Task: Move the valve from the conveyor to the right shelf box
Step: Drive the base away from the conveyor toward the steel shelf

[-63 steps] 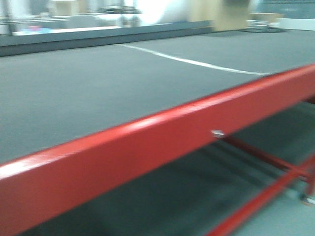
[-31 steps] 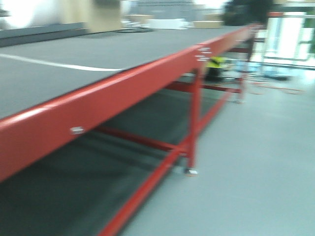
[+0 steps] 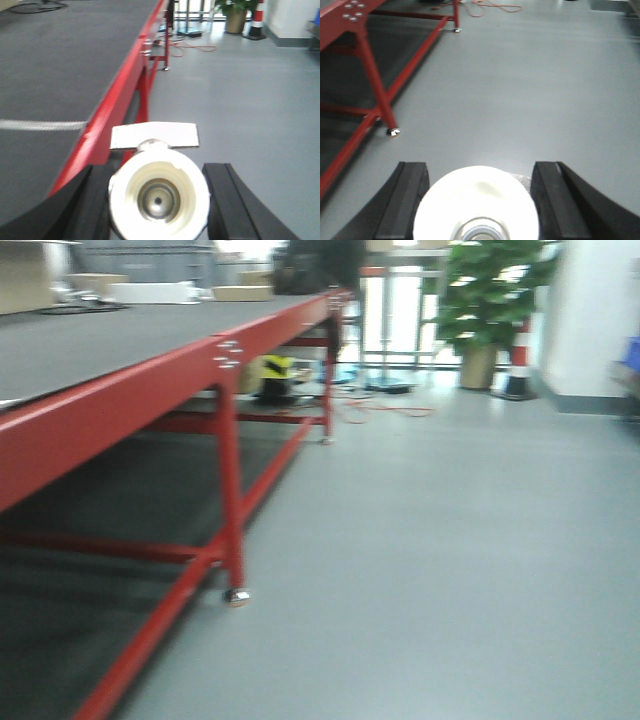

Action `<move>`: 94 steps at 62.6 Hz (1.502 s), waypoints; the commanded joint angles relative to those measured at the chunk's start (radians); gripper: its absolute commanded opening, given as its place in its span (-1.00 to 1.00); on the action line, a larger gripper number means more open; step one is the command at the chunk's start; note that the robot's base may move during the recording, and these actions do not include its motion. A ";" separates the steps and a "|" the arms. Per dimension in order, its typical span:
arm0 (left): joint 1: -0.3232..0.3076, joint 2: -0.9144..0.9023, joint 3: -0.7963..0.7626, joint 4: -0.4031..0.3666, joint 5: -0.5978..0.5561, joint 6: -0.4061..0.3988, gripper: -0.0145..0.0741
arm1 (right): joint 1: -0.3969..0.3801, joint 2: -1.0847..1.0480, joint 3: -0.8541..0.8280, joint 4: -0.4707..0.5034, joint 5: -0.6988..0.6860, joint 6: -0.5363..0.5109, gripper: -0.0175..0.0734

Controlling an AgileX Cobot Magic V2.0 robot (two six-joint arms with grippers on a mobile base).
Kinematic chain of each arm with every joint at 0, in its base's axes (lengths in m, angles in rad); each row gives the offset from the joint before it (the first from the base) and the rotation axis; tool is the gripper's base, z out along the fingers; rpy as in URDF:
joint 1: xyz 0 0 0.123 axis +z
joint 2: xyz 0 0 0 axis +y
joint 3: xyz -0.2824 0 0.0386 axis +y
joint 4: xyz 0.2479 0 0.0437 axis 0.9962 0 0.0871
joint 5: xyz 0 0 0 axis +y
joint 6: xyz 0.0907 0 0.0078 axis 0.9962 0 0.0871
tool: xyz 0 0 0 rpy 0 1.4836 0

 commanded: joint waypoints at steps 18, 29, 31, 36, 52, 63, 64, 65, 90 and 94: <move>-0.008 -0.007 -0.007 -0.008 -0.058 0.000 -0.92 | -0.003 -0.010 -0.021 -0.004 -0.078 0.000 -0.98; -0.008 -0.007 -0.007 -0.008 -0.058 0.000 -0.92 | -0.003 -0.010 -0.021 -0.004 -0.078 0.000 -0.98; -0.008 -0.007 -0.007 -0.008 -0.058 0.000 -0.92 | -0.003 -0.010 -0.021 -0.004 -0.078 0.000 -0.98; -0.008 -0.007 -0.007 -0.008 -0.058 0.000 -0.92 | -0.003 -0.010 -0.021 -0.004 -0.078 0.000 -0.98; -0.008 -0.007 -0.007 -0.008 -0.058 0.000 -0.92 | -0.003 -0.010 -0.021 -0.004 -0.078 0.000 -0.98; -0.008 -0.007 -0.007 -0.008 -0.058 0.000 -0.92 | -0.003 -0.010 -0.021 -0.004 -0.078 0.000 -0.98; -0.008 -0.007 -0.007 -0.008 -0.058 0.000 -0.92 | -0.003 -0.010 -0.021 -0.004 -0.078 0.000 -0.98; -0.008 -0.007 -0.007 -0.008 -0.058 0.000 -0.92 | -0.003 -0.010 -0.021 -0.004 -0.078 0.000 -0.98; -0.008 -0.007 -0.007 -0.008 -0.058 0.000 -0.92 | -0.003 -0.010 -0.021 -0.004 -0.078 0.000 -0.98; -0.008 -0.007 -0.007 -0.008 -0.058 0.000 -0.92 | -0.003 -0.010 -0.021 -0.004 -0.078 0.000 -0.98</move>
